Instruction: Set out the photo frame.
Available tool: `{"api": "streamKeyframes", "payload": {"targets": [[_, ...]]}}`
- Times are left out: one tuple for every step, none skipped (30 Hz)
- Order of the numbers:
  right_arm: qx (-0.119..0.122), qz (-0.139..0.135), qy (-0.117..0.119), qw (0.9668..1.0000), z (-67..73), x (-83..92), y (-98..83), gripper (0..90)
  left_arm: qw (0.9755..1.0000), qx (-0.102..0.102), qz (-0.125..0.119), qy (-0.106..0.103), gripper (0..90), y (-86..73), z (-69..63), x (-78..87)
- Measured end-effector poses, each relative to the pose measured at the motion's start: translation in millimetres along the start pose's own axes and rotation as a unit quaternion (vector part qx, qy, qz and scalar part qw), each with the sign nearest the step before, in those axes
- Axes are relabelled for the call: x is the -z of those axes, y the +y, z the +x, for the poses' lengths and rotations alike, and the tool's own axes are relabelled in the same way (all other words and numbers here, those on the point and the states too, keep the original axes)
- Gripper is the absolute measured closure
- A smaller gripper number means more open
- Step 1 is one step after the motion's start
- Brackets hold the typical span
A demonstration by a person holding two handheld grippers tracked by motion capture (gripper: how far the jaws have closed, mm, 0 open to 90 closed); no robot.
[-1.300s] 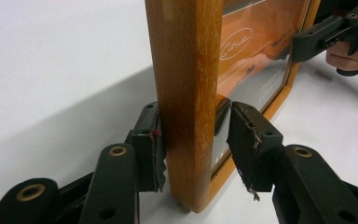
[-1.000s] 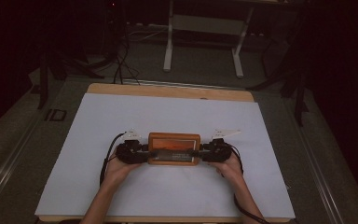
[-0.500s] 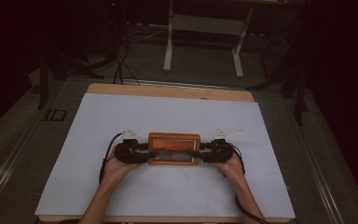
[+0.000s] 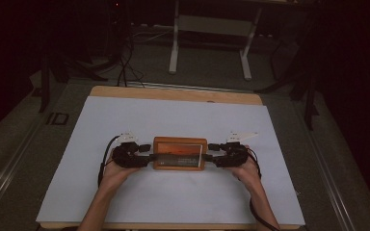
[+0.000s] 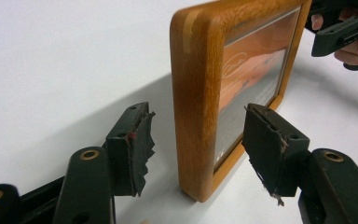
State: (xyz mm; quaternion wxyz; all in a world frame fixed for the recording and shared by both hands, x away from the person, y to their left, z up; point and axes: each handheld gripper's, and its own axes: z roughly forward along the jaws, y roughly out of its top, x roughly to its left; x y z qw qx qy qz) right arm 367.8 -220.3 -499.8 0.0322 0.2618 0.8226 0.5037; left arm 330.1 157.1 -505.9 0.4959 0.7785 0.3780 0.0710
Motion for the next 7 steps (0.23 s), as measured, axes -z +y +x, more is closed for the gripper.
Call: {"api": "streamKeyframes", "payload": {"targets": [[0.001, -0.002, 0.0, 1.0, -0.4, 4.5, 0.4, 40.3, 1.0, -0.002, -0.002, 0.0, 41.8, 0.4, 0.3, 2.2], [0.001, -0.002, 0.0, 1.0, -0.4, 4.5, 0.4, 40.3, 1.0, -0.002, -0.003, 0.001, 41.8, 0.8, 0.3, 3.5], [0.004, -0.002, 0.0, 1.0, -0.6, 8.1, 0.8, 40.2, 1.0, -0.004, -0.004, 0.002, 41.3, 1.3, 0.8, 5.6], [0.004, -0.002, 0.0, 1.0, -0.6, 8.1, 0.8, 40.2, 1.0, -0.005, -0.006, 0.005, 41.3, 1.7, 1.4, 7.9], [0.005, -0.002, -0.001, 1.0, -0.7, 10.3, 1.0, 40.2, 0.9999, -0.004, -0.009, 0.008, 41.1, 2.0, 2.7, 10.7], [0.007, -0.001, 0.0, 1.0, -1.0, 12.9, 1.1, 40.2, 0.9998, -0.003, -0.012, 0.014, 40.8, 2.0, 4.8, 13.5], [0.008, 0.0, -0.003, 1.0, -1.6, 15.9, 1.1, 40.1, 0.9997, 0.0, -0.014, 0.021, 40.3, 1.7, 7.4, 16.7]]}}
